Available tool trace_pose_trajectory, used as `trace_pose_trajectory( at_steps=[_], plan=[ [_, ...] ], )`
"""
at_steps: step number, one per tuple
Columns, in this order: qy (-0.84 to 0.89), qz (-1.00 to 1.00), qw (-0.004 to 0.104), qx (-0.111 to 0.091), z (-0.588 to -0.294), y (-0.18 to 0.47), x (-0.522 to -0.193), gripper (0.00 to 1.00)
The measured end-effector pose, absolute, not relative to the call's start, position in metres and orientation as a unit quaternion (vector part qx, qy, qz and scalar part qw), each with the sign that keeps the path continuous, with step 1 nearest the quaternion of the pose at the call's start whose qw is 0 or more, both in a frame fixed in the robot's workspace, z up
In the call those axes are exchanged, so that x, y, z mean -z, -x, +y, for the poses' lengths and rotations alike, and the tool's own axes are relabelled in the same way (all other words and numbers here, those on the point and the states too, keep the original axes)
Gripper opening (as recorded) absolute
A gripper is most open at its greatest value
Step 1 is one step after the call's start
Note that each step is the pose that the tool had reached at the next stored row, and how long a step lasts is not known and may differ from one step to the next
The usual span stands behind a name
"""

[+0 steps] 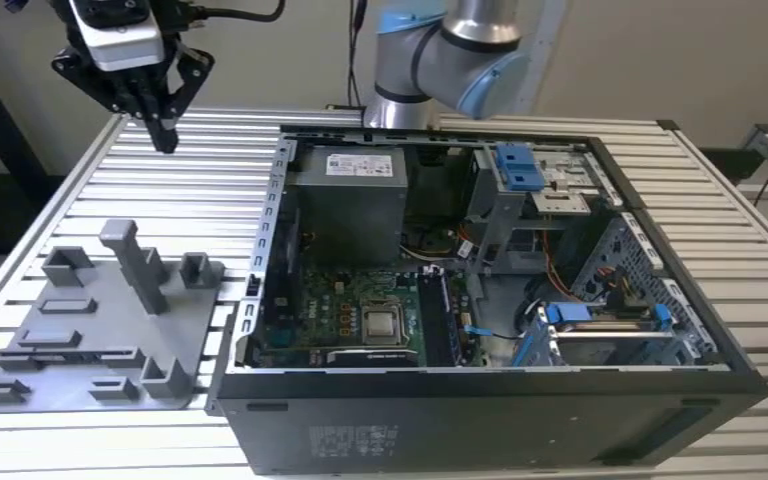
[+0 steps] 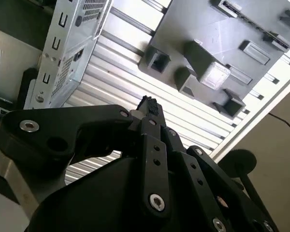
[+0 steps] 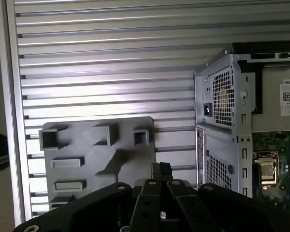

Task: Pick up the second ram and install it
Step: 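Reach for the second ram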

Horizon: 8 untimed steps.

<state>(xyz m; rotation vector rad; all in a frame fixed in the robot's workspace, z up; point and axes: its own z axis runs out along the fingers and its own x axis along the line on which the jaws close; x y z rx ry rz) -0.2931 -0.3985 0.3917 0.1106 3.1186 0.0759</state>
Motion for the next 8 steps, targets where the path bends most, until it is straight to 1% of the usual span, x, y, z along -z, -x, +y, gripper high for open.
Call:
trace_pose_trajectory(
  at_steps=[8],
  plan=[
    [-0.033,0.999,0.01,-0.025,-0.399,0.325,-0.39,0.11]
  ],
)
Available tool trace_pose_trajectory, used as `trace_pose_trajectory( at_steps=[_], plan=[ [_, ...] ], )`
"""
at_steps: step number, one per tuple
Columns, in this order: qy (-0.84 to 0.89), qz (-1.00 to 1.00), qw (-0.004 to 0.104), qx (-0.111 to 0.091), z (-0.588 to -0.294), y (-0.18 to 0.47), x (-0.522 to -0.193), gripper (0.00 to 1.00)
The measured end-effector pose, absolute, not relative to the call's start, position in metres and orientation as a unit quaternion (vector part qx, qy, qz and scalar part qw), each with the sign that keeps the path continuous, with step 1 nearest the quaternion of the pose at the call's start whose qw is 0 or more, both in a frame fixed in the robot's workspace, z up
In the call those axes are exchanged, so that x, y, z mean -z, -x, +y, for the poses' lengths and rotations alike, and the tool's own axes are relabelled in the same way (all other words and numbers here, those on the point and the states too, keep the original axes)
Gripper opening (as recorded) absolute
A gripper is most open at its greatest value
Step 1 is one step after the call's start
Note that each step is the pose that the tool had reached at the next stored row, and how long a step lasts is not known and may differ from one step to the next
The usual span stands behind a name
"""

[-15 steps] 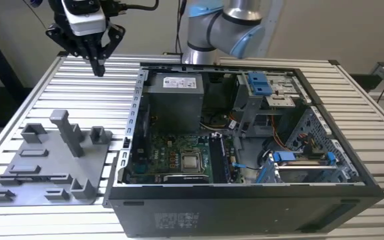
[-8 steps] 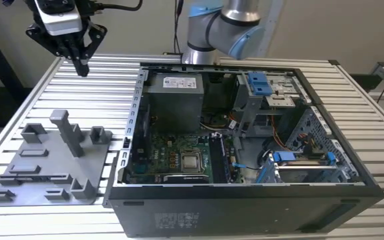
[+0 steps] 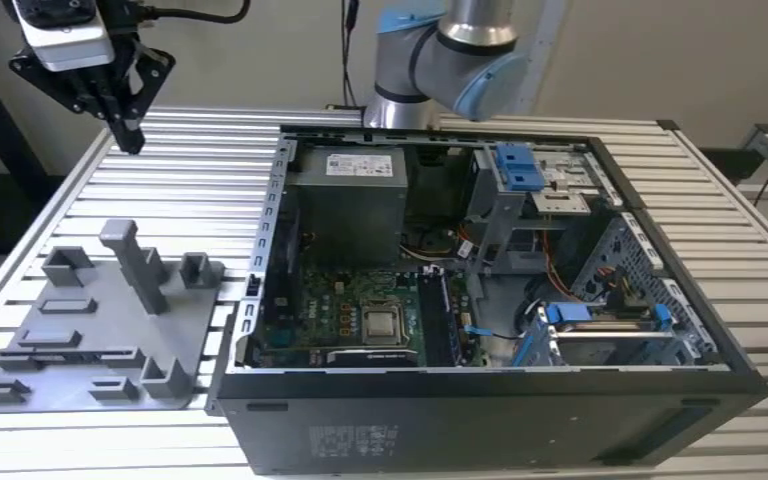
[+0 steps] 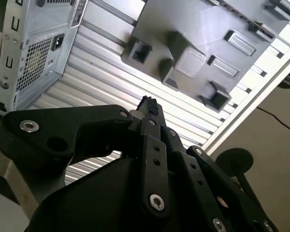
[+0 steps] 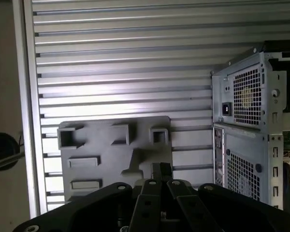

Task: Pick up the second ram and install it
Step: 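Reach for the second ram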

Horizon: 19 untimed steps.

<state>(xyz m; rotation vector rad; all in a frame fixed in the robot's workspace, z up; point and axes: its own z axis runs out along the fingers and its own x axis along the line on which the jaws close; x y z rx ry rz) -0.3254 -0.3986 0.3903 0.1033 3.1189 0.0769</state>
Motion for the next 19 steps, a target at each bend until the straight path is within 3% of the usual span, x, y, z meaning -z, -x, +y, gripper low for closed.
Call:
trace_pose_trajectory(
  at_steps=[19],
  plan=[
    [-0.011,1.0,0.009,-0.025,-0.399,0.377,-0.388,0.11]
  ],
)
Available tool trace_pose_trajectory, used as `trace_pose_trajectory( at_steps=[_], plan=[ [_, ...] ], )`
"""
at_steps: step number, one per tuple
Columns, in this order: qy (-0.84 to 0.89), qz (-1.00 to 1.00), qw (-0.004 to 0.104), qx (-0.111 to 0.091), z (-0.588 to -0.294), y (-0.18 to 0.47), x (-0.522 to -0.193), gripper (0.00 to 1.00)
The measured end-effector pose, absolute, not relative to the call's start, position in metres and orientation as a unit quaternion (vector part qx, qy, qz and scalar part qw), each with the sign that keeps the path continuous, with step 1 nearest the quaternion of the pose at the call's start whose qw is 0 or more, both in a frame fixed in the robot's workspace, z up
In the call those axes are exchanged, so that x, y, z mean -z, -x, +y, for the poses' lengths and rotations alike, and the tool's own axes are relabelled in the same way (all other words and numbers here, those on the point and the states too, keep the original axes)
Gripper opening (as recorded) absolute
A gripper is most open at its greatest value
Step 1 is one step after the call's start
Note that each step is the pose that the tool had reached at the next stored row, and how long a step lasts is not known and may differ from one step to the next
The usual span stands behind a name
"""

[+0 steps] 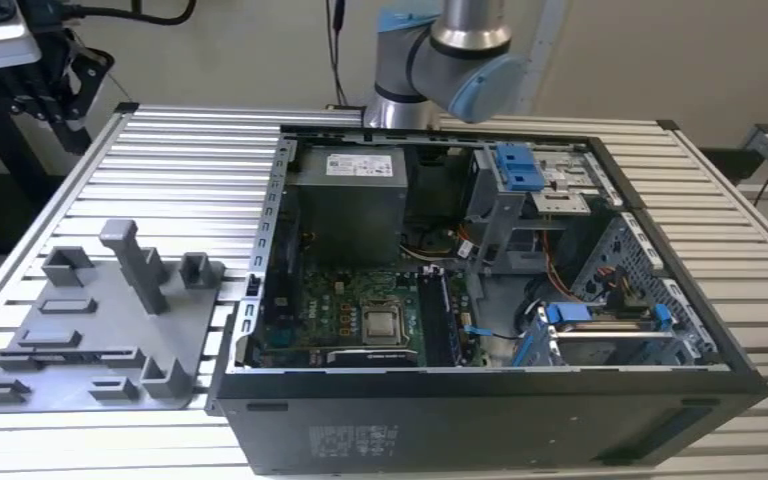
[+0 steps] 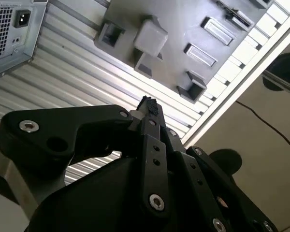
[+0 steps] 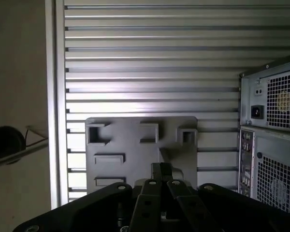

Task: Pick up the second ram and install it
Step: 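Reach for the second ram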

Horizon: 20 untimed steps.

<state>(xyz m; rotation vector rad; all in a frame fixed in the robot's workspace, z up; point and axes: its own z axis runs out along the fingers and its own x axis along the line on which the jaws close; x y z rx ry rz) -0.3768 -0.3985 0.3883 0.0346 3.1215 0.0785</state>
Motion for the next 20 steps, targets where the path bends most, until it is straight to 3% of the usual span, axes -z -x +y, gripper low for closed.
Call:
trace_pose_trajectory(
  at_steps=[20],
  plan=[
    [-0.002,1.0,0.01,-0.025,-0.402,0.409,-0.387,0.11]
  ],
)
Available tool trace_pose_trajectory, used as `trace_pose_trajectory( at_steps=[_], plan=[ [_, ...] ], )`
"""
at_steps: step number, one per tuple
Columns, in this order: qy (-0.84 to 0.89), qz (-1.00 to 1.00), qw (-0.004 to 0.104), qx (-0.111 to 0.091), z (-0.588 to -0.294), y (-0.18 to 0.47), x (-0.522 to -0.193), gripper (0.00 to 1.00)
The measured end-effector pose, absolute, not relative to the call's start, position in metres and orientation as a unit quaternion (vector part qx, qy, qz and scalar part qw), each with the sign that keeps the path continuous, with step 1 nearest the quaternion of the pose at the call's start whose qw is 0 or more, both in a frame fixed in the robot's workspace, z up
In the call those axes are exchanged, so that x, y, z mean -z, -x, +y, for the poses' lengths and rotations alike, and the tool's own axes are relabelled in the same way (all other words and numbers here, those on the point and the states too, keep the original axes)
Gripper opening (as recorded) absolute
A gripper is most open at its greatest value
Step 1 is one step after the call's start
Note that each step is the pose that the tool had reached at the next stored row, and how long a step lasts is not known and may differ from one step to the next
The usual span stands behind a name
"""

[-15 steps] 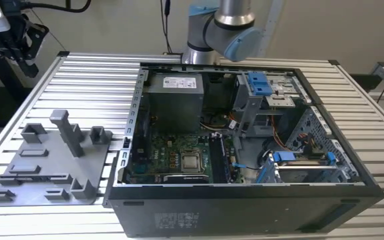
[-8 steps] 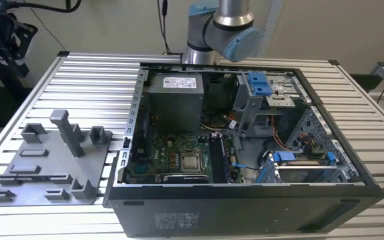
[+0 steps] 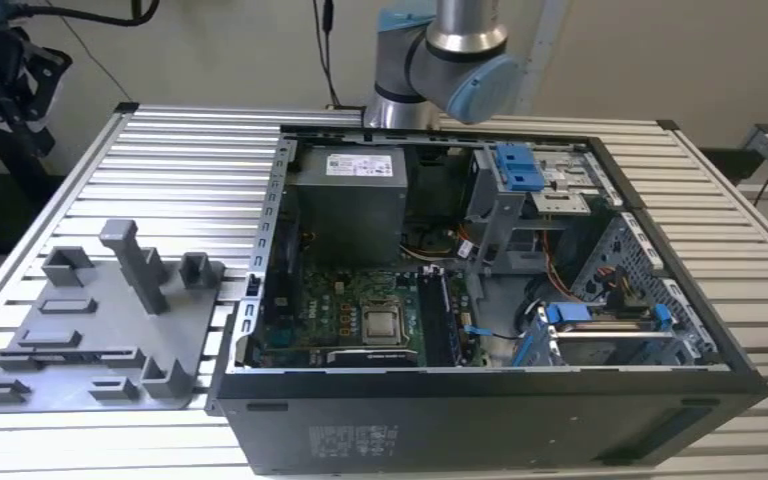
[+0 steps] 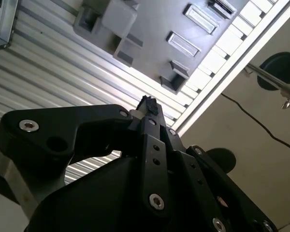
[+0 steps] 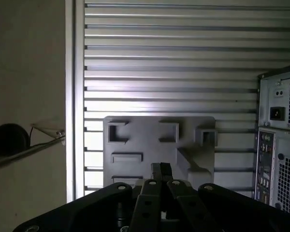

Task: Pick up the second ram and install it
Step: 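Reach for the second ram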

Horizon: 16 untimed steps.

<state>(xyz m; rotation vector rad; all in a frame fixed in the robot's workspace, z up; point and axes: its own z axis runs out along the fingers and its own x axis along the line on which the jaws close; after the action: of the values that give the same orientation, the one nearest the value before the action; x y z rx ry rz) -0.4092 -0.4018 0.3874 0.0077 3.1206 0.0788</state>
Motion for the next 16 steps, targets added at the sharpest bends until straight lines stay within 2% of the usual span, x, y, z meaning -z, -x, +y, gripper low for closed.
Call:
trace_pose_trajectory(
  at_steps=[16],
  plan=[
    [-0.002,1.0,0.01,-0.025,-0.45,0.411,-0.386,0.11]
  ],
)
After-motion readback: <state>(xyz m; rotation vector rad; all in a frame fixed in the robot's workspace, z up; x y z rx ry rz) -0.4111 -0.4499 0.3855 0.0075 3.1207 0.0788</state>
